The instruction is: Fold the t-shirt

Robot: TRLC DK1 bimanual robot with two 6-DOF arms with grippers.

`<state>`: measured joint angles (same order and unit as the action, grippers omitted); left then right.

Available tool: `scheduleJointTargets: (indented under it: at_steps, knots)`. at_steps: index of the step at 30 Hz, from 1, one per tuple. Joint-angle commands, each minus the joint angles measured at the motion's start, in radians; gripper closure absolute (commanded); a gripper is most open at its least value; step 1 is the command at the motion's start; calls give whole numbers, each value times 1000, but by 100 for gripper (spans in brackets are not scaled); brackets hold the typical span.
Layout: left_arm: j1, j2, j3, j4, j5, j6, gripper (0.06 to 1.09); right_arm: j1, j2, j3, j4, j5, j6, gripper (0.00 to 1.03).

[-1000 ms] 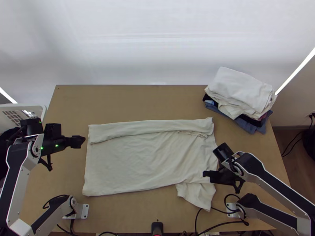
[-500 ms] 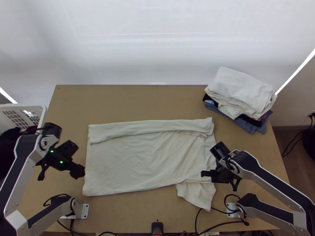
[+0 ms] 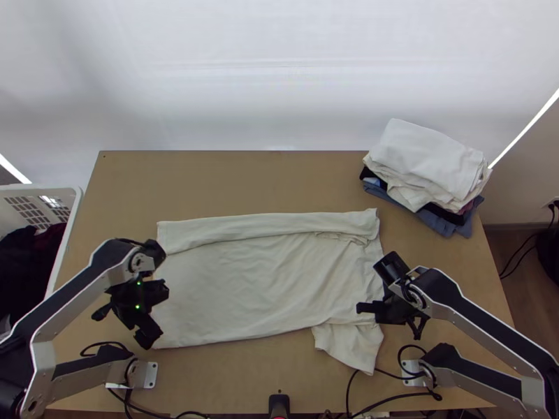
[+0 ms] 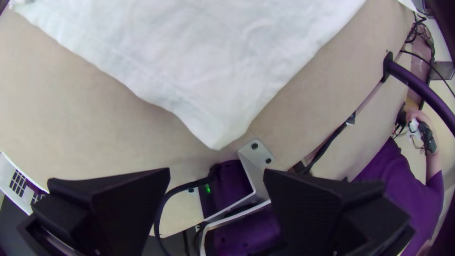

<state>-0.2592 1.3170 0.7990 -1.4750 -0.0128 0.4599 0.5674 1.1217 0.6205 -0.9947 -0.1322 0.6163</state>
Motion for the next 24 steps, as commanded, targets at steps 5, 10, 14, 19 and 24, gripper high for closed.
scheduleJointTargets:
  at_steps: [5,10,14,19,24]
  knots:
    - [-35,56,-61,41,-12,-53,12,-4,-8,-27,18,-6,-9,100]
    - [-75,79,-103,82,-10,-63,20,-4,-5,-25,25,-6,-16,100]
    - [-87,122,-109,102,-10,-64,23,-4,-3,-22,28,-6,-20,100]
    - [-94,142,-100,148,17,-69,49,-4,-7,-22,28,-6,-23,100]
    - [-94,166,-101,160,19,-76,53,-4,-10,-25,28,-6,-23,100]
